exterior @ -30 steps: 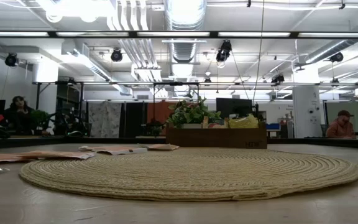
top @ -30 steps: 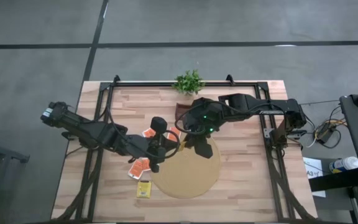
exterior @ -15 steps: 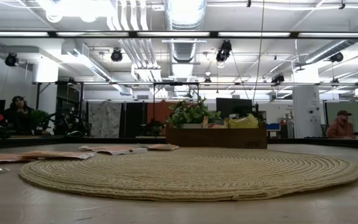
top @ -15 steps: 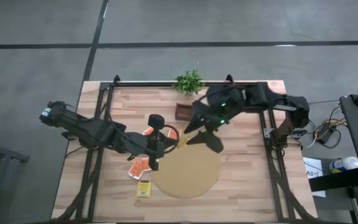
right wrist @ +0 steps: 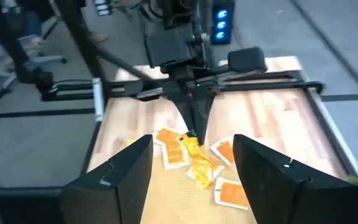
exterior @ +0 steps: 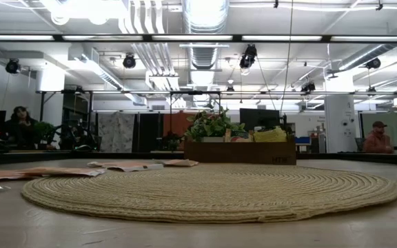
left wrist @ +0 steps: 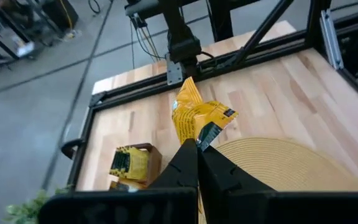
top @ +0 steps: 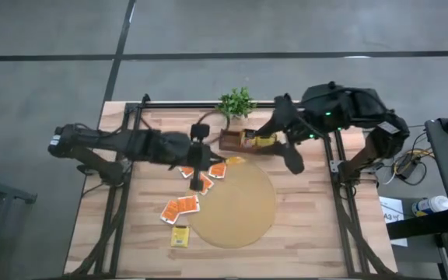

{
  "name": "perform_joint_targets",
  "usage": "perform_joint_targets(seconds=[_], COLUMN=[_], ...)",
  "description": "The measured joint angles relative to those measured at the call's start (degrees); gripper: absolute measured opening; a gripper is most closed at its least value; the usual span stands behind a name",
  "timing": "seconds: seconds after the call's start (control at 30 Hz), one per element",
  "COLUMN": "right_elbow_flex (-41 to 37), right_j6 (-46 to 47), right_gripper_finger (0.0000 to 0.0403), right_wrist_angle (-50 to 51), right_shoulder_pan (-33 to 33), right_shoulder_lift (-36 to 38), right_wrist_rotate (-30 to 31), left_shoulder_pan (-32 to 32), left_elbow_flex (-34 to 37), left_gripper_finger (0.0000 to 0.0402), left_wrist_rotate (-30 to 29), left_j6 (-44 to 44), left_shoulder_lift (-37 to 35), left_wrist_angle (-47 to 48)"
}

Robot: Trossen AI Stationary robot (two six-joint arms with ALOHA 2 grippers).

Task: Pick & Place Tea
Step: Put the orange tea bag into the middle section of the wooden organizer

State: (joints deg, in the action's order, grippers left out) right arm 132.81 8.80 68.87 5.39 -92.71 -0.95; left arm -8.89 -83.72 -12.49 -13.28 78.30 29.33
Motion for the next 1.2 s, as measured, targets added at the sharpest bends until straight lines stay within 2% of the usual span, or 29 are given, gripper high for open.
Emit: perform_joint_targets(seconds=[0.23,0.43,0.7,0.87,1.2], right_elbow_flex=[-3.29,-7.07,-11.02,-13.17,-15.08], right_j6=[0.13,0.15,-0.03,-0.03,-0.92], right_gripper_finger=[0.0219,0.0219,0.0219,0.0219,0.0219], right_wrist_angle=[0.19,1.02,1.09,0.93,0.92], right_shoulder_pan=[-0.02,-0.04,-0.04,-0.04,-0.04], right_shoulder_lift=[3.92,6.64,8.84,9.55,10.06], right_wrist_rotate=[2.71,3.88,5.73,6.36,7.45], left_shoulder_pan=[9.33,17.29,24.38,27.41,30.4], left_elbow_flex=[0.02,0.13,-1.09,-7.44,-24.52], left_gripper_finger=[0.0,0.0,0.0,0.0,0.0], left_wrist_rotate=[10.89,17.62,25.31,31.27,34.55], left_j6=[0.75,0.75,-0.38,-0.95,-6.26], left_shoulder_lift=[0.02,1.17,6.31,12.08,25.85], left_wrist_angle=[-0.03,0.78,1.69,4.35,15.69])
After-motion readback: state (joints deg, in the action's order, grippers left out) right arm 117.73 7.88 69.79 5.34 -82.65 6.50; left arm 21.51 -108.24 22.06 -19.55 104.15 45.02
